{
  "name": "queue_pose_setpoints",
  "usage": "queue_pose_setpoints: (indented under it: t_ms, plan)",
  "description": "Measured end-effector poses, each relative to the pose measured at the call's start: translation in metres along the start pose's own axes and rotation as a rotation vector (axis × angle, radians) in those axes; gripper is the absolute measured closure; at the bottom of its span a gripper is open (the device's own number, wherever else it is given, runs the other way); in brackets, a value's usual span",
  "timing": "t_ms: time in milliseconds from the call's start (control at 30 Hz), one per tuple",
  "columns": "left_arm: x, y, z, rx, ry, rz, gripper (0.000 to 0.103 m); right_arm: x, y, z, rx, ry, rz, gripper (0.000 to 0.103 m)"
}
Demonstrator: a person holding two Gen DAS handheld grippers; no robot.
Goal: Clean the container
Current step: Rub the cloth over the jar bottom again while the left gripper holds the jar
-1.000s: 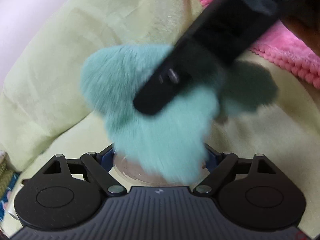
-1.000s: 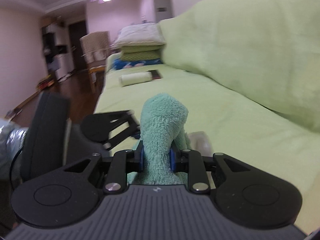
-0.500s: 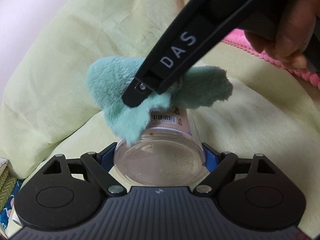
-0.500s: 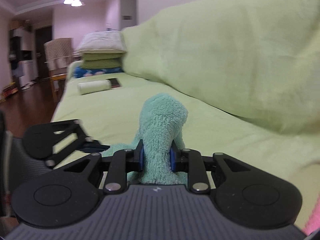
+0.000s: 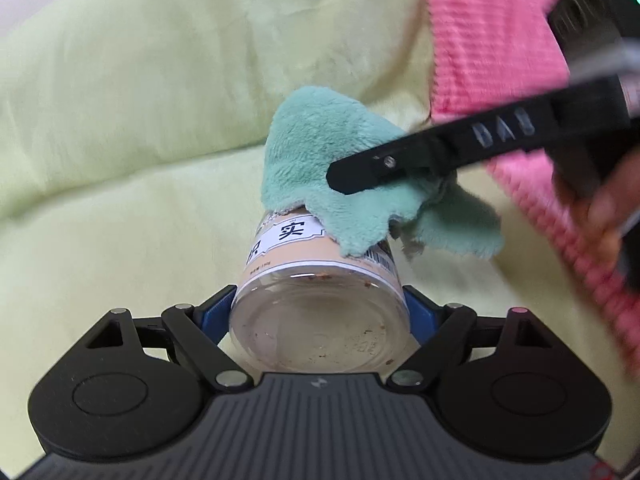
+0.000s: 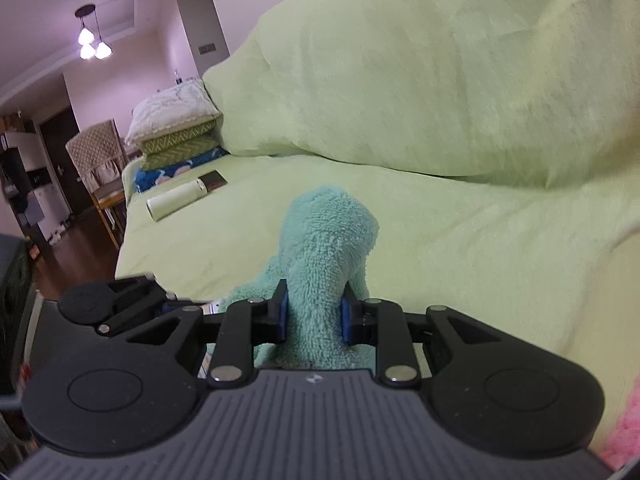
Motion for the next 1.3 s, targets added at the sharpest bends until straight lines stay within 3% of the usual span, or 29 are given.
queue_pose_setpoints:
  t_ms: [67,167,267,400,533,633,867,1033,1133,1200,1300]
  plan:
    - [-0.019,-0.01,-0.019,0.066,0.111,0.005,0.017,0.001,-0.007,0.006,0.013,-0.052,0.007,0.082]
    - [-0.025,-0.012,-0.025,0.104,0.189,0.009,0.017,-0.001,-0.022,0.022,0.077,-0.161,0.036,0.082]
    - [-0.026,-0.009,-0.024,0.106,0.185,0.013,0.017,-0.009,-0.028,0.04,0.142,-0.246,0.074,0.082]
    - [0.035,0.039,-0.04,0.099,0.168,0.016,0.017,-0.024,-0.021,0.058,0.203,-0.301,0.119,0.082]
    - [0.034,0.042,-0.037,0.095,0.152,0.021,0.018,-0.02,-0.015,0.06,0.241,-0.249,0.089,0.082]
    - [0.06,0.068,-0.046,0.103,0.166,0.023,0.018,-0.016,-0.009,0.059,0.212,-0.262,0.058,0.082]
    - [0.046,0.067,-0.05,0.114,0.193,0.023,0.018,-0.007,0.006,0.052,0.064,-0.29,-0.011,0.082]
    - [0.047,0.067,-0.051,0.118,0.205,0.018,0.018,-0.002,0.008,0.034,-0.034,-0.254,-0.054,0.083]
    - [0.047,0.067,-0.052,0.122,0.213,0.019,0.018,0.0,0.003,0.017,-0.018,-0.149,-0.052,0.083]
    - [0.046,0.068,-0.049,0.093,0.168,0.026,0.018,0.001,0.002,0.011,-0.015,-0.125,-0.05,0.083]
    - [0.045,0.067,-0.037,-0.012,0.006,0.019,0.017,0.0,0.0,0.006,0.0,-0.086,-0.046,0.082]
Point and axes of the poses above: each gripper's, at about its wrist camera, not at the fingertips, and y roughly the way its jaws point, z to its left, x to its top, the point moved 8 cm from there along y, roughly the way its jaws point, and after that the axes turned 13 degrees about y, right-handed, at the moved point
